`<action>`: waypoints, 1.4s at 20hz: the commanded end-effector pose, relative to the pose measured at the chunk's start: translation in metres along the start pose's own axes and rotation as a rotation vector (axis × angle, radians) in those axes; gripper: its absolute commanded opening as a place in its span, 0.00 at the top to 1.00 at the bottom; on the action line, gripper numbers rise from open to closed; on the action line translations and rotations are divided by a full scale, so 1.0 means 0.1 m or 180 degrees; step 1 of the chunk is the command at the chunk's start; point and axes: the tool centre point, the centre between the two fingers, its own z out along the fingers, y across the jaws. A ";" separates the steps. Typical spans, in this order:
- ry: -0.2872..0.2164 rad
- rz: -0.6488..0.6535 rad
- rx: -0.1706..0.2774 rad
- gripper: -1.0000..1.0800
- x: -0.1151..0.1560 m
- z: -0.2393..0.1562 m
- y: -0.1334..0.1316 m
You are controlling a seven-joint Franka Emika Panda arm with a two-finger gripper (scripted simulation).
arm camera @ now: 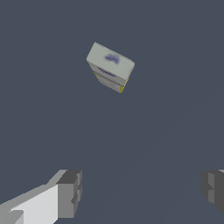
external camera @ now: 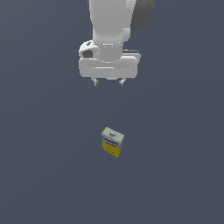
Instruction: Pick up the object and move it to a goal position.
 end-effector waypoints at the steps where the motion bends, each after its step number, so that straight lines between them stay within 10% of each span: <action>1: 0.0000 0.0000 0.0000 0.04 0.00 0.00 0.00; 28: -0.0001 -0.0641 0.0057 0.04 0.24 0.13 -0.33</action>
